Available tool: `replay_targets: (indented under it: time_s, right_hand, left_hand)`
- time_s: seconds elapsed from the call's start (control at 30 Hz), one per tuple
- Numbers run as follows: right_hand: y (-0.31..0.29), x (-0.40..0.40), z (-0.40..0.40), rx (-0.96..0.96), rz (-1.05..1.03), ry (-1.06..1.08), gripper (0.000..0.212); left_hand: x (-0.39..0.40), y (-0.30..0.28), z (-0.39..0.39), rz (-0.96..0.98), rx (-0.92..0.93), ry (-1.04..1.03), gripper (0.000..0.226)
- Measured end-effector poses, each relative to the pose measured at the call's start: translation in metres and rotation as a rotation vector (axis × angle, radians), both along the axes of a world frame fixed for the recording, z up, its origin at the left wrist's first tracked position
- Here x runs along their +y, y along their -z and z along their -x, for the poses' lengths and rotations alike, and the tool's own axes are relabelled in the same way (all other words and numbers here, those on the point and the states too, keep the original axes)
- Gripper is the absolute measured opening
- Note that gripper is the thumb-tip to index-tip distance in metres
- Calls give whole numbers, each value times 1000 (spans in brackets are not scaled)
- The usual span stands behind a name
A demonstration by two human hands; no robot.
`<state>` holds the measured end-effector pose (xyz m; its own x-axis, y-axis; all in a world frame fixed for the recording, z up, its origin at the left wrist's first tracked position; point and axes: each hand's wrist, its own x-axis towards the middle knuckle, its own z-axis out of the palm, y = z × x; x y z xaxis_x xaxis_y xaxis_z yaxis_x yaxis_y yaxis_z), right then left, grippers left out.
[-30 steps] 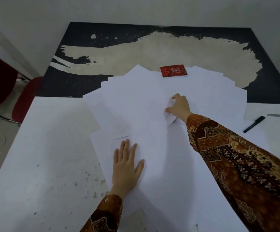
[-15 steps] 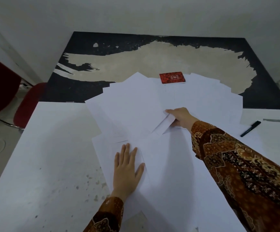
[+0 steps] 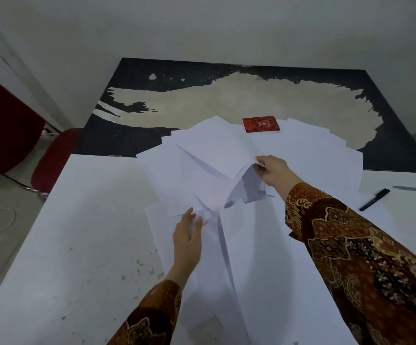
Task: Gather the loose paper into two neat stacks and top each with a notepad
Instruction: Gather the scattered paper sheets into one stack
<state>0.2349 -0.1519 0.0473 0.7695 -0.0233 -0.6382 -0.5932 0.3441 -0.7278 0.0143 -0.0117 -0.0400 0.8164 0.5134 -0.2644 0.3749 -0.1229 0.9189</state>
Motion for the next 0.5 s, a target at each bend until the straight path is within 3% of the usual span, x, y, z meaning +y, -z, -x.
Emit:
replay_targets:
  time_s: [0.1,0.17,0.2,0.27,0.3,0.4,0.5]
  right_hand:
    - [-7,-10,-2,24,-37,62,17]
    - [-12,-17,3,28,12,12,9]
    - [-15,-19,8,16,45,-38,18]
    - [-15,-28,21,-22,113,-125,59]
    - [-12,-33,30,-39,155,-163,67]
    - [3,-48,70,-123,389,-264,58]
    - [25,-61,113,-301,699,-370,41]
  left_hand:
    - [5,-19,-17,229,7,-60,40]
    - [10,-29,-30,464,45,-93,53]
    - [14,-30,-36,585,45,-107,61]
    - [24,-37,-45,790,24,-131,72]
    - [28,-42,-48,850,19,-131,74]
    - [31,-56,-45,862,21,-139,50]
    - [26,-55,-27,689,66,-138,33]
